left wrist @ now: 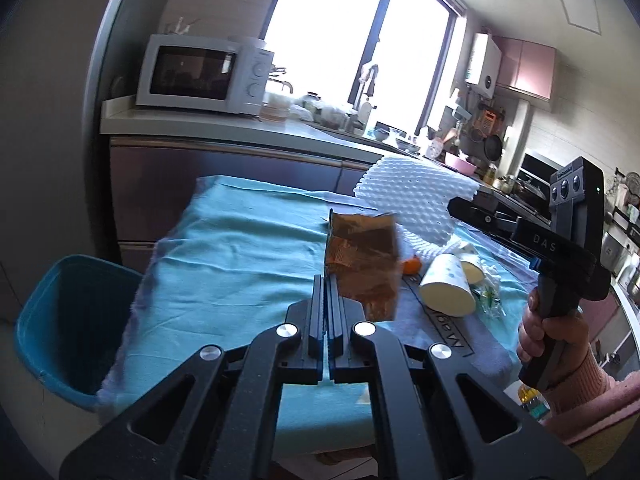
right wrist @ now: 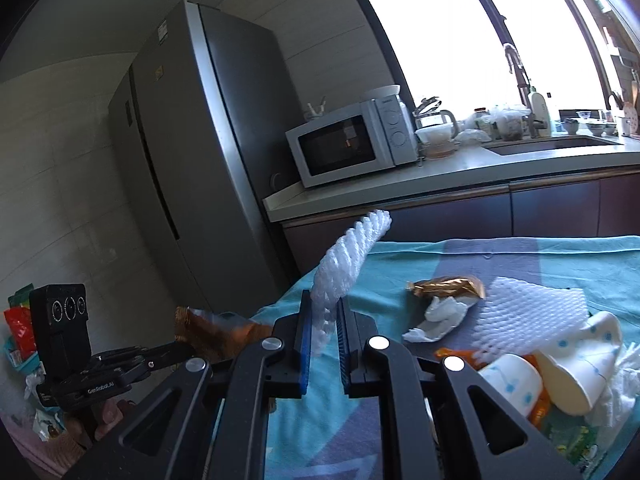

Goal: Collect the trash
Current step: 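Carry the wrapper and foam net to the teal bin and release both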

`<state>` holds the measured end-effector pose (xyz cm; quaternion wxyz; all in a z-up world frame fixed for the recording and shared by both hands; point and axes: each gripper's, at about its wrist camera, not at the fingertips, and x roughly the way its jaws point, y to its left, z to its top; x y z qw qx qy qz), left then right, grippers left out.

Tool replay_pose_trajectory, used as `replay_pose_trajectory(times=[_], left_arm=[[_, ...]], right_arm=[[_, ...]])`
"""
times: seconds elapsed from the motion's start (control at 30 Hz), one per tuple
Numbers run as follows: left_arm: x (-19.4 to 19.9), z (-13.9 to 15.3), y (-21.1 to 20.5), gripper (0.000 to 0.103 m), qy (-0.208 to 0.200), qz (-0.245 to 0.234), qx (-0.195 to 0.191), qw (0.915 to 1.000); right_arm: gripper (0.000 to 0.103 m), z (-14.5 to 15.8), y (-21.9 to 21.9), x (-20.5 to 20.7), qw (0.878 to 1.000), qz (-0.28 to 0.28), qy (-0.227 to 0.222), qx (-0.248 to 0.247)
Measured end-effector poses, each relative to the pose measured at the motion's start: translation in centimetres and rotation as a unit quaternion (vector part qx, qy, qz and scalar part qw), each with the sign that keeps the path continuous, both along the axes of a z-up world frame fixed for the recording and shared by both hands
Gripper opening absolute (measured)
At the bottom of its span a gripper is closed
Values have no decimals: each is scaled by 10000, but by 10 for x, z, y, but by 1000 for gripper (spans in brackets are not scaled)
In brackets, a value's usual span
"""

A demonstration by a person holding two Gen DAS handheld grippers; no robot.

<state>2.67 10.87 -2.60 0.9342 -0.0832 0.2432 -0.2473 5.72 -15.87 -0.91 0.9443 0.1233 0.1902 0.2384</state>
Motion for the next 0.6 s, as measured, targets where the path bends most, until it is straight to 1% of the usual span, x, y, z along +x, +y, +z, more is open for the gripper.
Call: replay_pose_trajectory(times=[0.1, 0.2, 0.37, 0.6], left_arm=[[-1, 3, 35, 1, -1, 474, -45, 9989], [-4, 4, 66, 1, -4, 950, -45, 9955], [-5, -4, 114, 1, 87, 1643, -38, 9864], [4, -28, 163, 1, 458, 2282, -90, 9725]], right_arm=[[10, 3, 25, 12, 9994, 348, -1, -17], [10, 4, 50, 25, 9974, 714, 38, -1], [10, 1, 92, 47, 9915, 1277, 228, -12], [10, -6, 151, 69, 9801, 1895, 580, -83]])
